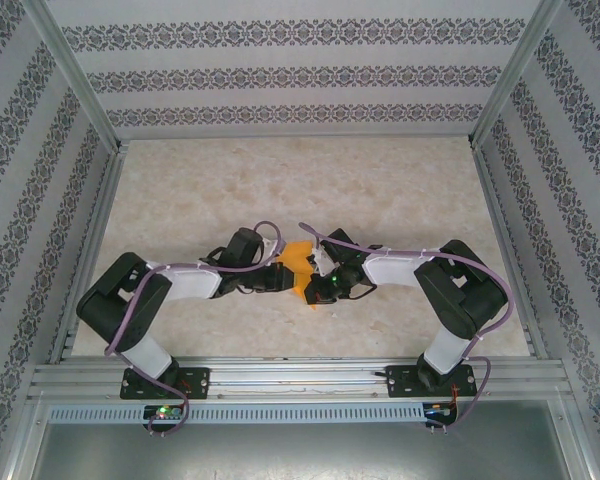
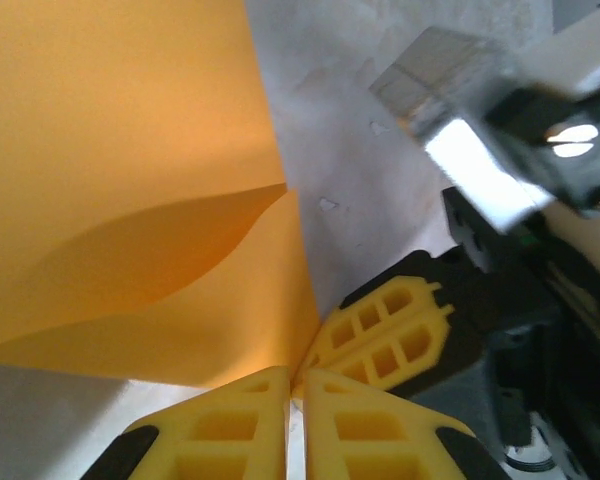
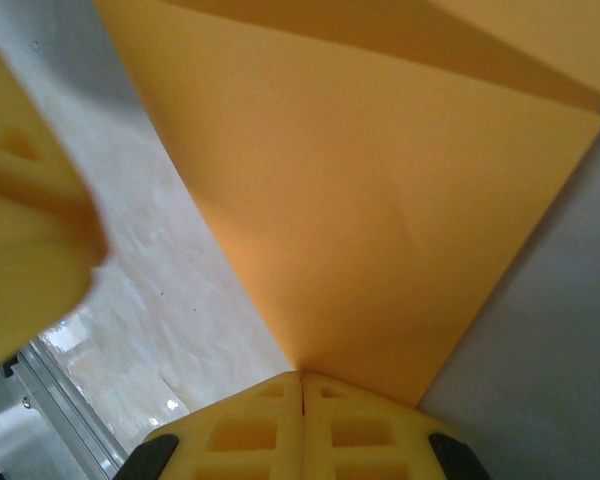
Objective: Fold a paper plane with a square sheet of paper (fold left side to right side)
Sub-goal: Third fold the triangle at the center of the table.
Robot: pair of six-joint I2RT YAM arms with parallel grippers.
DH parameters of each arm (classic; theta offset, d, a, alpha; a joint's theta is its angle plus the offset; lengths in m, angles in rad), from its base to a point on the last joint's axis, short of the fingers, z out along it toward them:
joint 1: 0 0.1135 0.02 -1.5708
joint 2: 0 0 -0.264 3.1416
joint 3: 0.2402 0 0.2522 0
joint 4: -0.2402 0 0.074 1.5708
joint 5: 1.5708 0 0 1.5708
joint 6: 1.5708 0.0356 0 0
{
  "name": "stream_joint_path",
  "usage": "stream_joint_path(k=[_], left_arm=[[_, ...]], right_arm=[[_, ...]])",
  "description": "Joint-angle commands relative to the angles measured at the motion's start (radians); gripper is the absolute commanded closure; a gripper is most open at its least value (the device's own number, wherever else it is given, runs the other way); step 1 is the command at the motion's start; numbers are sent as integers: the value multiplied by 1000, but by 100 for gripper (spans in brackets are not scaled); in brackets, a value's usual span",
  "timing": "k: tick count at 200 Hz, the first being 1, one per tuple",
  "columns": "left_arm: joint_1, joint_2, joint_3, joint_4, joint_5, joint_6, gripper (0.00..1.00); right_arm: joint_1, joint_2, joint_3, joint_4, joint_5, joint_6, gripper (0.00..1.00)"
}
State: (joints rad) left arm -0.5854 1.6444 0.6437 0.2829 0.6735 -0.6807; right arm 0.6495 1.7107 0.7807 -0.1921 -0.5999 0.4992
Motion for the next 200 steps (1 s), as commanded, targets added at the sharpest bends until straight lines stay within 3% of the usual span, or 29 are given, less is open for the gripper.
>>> stream_joint_path(k=[1,126,200], left_arm=[[-22,35,25,94,15,-25,87],[-17,121,74,1,-20,-28,92],[29,167,73,-39,-45,-14,95]], right_arm=[[-12,55,-43,-93,116,-7,100],[-13,53,-44,-105,124,-8,100],[-12,58,-46,-118,132,-11,100]])
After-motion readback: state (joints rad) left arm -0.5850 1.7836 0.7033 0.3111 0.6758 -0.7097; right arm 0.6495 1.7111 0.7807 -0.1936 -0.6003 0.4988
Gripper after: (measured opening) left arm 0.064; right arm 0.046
